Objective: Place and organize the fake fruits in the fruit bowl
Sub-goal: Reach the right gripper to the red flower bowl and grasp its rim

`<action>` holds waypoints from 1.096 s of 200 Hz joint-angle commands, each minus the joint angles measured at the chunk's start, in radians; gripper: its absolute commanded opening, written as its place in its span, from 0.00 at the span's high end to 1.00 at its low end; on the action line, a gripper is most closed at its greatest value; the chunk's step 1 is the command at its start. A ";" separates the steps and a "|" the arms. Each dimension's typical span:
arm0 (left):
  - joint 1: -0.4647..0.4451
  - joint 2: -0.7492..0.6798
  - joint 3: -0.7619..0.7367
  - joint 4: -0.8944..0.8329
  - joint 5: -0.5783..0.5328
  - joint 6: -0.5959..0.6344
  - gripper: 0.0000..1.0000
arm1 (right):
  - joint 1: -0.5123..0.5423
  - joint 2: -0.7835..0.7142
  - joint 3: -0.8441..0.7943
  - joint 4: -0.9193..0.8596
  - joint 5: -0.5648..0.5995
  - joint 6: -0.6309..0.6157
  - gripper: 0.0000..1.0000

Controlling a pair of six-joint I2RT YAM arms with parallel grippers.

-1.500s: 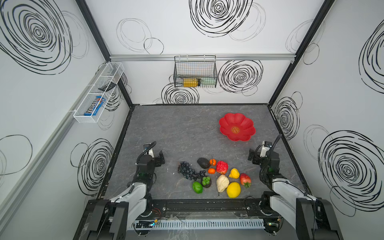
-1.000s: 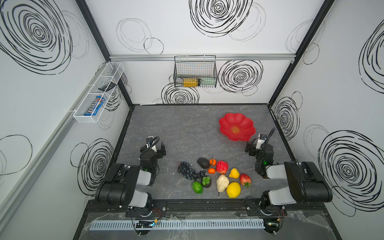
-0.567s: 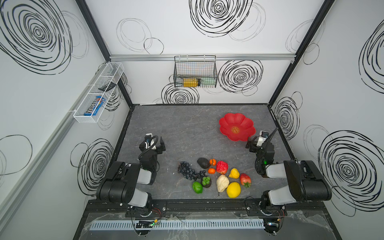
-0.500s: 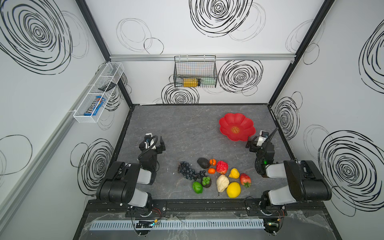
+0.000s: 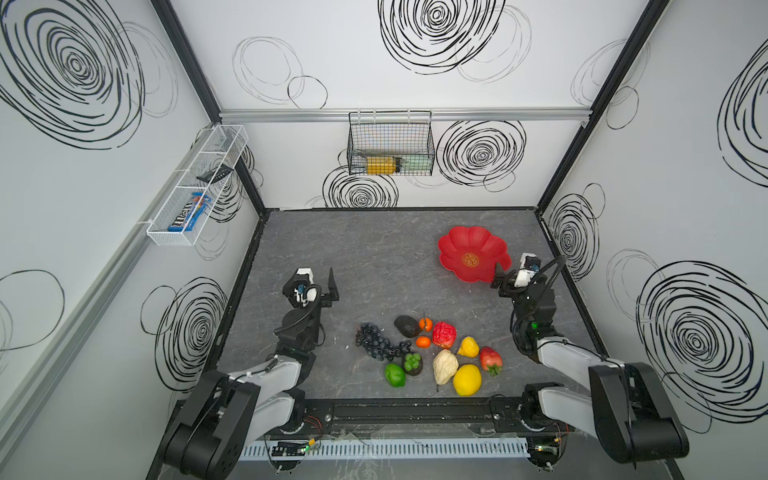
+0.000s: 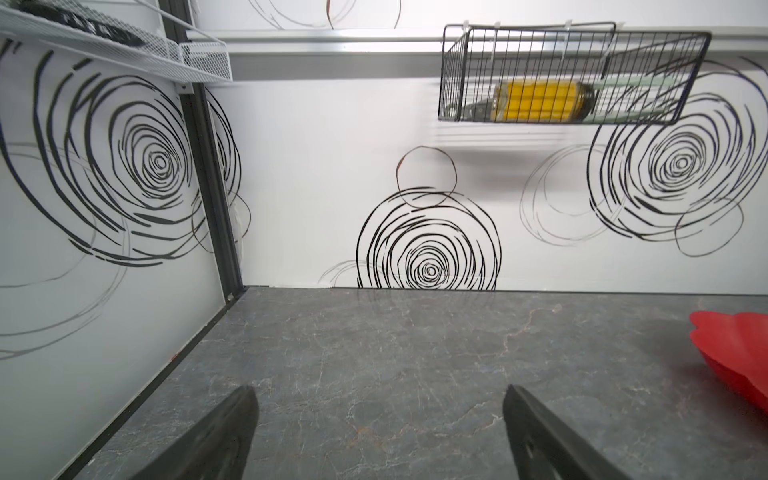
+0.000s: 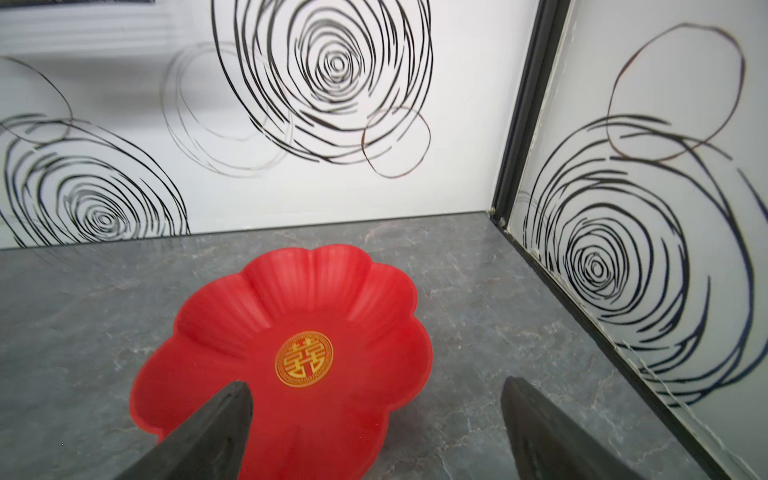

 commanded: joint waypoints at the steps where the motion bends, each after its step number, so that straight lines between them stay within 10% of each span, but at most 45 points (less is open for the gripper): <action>1: -0.068 -0.085 0.074 -0.159 -0.153 -0.083 0.04 | 0.011 -0.096 0.084 -0.191 0.014 0.100 0.03; 39: -0.080 -0.208 0.301 -0.835 -0.134 -0.618 0.04 | -0.030 -0.218 0.202 -0.541 0.100 0.464 0.03; 77: -0.058 -0.299 0.332 -1.069 0.024 -0.776 0.04 | -0.213 -0.220 0.210 -0.644 -0.222 0.567 0.03; 138: 0.101 -0.447 0.277 -1.158 0.343 -0.774 0.04 | -0.278 -0.026 0.237 -0.659 -0.310 0.577 0.03; 219: 0.021 -0.415 0.180 -1.080 0.232 -0.590 0.04 | -0.281 0.355 0.436 -0.711 -0.476 0.567 0.04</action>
